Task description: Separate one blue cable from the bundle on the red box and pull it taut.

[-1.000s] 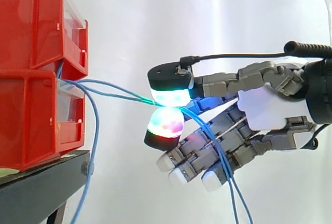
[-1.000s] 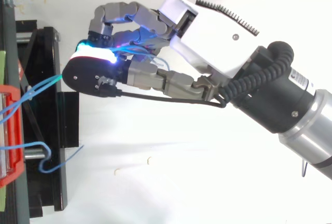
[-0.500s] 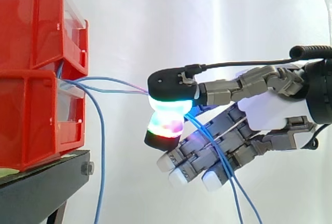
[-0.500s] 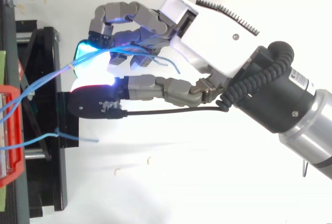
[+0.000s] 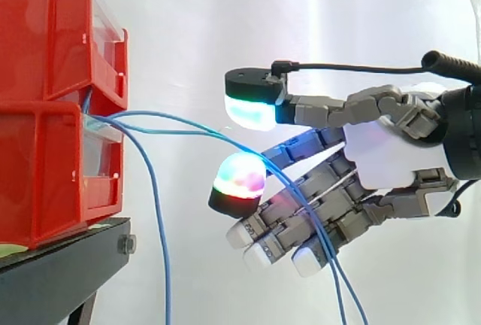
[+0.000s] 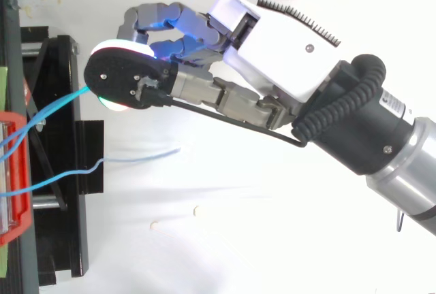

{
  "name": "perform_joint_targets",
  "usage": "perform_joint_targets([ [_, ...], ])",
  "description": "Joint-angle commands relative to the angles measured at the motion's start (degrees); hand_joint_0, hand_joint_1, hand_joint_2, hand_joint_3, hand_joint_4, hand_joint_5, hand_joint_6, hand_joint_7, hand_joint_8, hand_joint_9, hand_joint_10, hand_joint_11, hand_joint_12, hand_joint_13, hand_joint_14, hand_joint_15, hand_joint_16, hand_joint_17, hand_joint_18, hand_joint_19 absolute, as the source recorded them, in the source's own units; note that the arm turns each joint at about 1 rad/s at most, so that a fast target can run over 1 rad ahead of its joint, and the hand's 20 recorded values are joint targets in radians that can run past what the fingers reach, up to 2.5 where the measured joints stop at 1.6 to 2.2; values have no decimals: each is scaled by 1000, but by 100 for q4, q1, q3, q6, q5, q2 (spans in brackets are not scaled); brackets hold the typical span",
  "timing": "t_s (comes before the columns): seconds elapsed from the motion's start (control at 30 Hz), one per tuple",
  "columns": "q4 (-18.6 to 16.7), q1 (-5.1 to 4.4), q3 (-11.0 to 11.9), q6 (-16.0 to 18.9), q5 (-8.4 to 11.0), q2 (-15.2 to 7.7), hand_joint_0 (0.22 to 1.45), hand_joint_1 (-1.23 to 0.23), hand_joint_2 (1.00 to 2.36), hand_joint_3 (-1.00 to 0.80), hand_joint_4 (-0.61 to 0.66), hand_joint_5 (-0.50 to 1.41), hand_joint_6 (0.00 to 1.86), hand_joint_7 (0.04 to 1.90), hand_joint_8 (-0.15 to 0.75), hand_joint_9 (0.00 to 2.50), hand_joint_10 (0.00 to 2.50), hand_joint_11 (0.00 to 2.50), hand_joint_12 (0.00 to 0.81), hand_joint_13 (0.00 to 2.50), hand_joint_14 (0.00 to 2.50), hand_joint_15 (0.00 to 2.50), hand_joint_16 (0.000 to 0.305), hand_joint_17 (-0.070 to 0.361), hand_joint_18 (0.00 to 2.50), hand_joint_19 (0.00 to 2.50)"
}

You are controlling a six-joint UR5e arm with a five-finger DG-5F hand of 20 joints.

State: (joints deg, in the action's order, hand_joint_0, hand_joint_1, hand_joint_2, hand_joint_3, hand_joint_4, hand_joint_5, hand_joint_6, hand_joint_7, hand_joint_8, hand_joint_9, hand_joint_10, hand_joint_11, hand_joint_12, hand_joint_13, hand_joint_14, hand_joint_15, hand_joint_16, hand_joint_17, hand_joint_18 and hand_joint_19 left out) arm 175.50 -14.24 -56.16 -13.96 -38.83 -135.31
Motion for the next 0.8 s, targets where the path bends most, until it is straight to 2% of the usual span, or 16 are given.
perform_joint_targets([
  [0.0, 2, 0, 0, 8, 7, 4, 608, -509, 1013, -308, 328, -73, 504, 1055, 369, 1114, 12, 386, 359, 953, 11, 378, 42, 95, 997, 552],
  [0.03, 10, 0, 0, 8, 7, 4, 631, -568, 1015, -241, 327, -73, 504, 1053, 376, 1129, 10, 384, 365, 975, 11, 379, 43, 97, 1014, 538],
  [0.17, -7, 0, 9, 8, -2, 4, 643, -625, 1016, -186, 340, -73, 503, 1041, 377, 1146, 11, 387, 368, 989, 12, 373, 44, 98, 1035, 524],
  [0.43, 28, 0, 158, 69, 7, 4, 646, -771, 1015, -211, 330, -77, 503, 1060, 364, 1126, 10, 406, 360, 963, 11, 371, 42, 94, 1019, 505],
  [0.77, 81, 0, 158, 131, -2, 4, 686, -886, 1012, -323, 284, -90, 504, 1095, 323, 1033, 11, 409, 340, 876, 13, 365, 38, 86, 933, 498],
])
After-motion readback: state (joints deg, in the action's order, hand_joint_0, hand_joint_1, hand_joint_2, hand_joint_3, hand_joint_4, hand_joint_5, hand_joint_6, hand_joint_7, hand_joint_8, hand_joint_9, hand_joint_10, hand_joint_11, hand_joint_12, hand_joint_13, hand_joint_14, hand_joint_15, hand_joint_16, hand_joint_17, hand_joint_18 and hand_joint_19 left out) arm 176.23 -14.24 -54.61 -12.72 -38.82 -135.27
